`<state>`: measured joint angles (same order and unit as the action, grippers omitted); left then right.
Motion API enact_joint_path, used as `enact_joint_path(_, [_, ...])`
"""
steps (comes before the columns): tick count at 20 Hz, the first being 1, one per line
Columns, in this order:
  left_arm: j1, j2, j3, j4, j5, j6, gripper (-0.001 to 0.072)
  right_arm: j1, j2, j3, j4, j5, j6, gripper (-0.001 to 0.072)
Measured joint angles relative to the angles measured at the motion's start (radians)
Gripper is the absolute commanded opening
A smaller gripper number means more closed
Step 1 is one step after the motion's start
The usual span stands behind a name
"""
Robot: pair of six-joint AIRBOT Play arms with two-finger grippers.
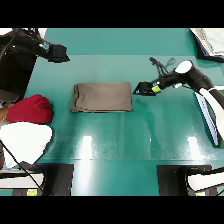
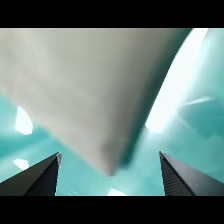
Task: Fold the shirts.
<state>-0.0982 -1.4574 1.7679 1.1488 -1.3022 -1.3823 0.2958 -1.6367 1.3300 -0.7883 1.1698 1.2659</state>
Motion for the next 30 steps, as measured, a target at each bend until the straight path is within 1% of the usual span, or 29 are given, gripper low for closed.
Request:
enact_joint_path(3, [-0.014,-0.001,-0.032,-0.002,0.017,0.012,0.0030,-0.023,-0.060,-0.021,0.078,-0.034,0.005,0.0682])
enact_joint_path(5, [-0.016,-0.001,-0.042,-0.004,0.023,0.019,0.0029,0.002,-0.121,0.017,0.116,-0.042,0.005,0.0682])
enact_joint_path(6, [-0.016,-0.001,-0.045,-0.003,0.024,0.023,0.0029,0.019,-0.154,0.043,0.138,-0.042,0.006,0.0668])
enact_joint_path(8, [-0.019,-0.001,-0.049,-0.005,0.026,0.026,0.0030,0.065,-0.227,0.106,0.204,-0.031,0.006,0.0522])
enact_joint_path(9, [-0.021,-0.001,-0.050,-0.005,0.026,0.026,0.0030,0.087,-0.259,0.135,0.224,-0.023,0.007,0.0420])
enact_joint_path(11, [-0.020,-0.001,-0.051,-0.005,0.027,0.027,0.0029,0.129,-0.315,0.190,0.248,-0.011,0.005,0.0018])
enact_joint_path(15, [-0.021,-0.001,-0.053,-0.012,0.026,0.028,0.0029,0.170,-0.351,0.269,0.275,0.016,-0.037,0.0016])
enact_joint_path(17, [-0.020,-0.001,-0.053,-0.029,0.021,0.028,0.0029,0.147,-0.307,0.288,0.270,0.027,-0.045,0.0016])
enact_joint_path(19, [-0.020,-0.001,-0.053,-0.054,0.018,0.028,0.0029,0.087,-0.233,0.296,0.215,0.042,-0.033,0.0016])
enact_joint_path(22, [-0.021,-0.001,-0.053,-0.094,0.018,0.029,0.0029,-0.063,-0.088,0.303,0.103,0.089,0.010,0.0016])
enact_joint_path(26, [-0.028,-0.001,-0.053,-0.127,0.034,0.027,0.0029,-0.333,0.084,0.306,-0.060,0.135,0.072,0.0015])
enact_joint_path(30, [-0.073,-0.001,-0.053,-0.137,0.066,0.023,0.0029,-0.622,0.169,0.307,-0.138,0.133,0.103,0.0015])
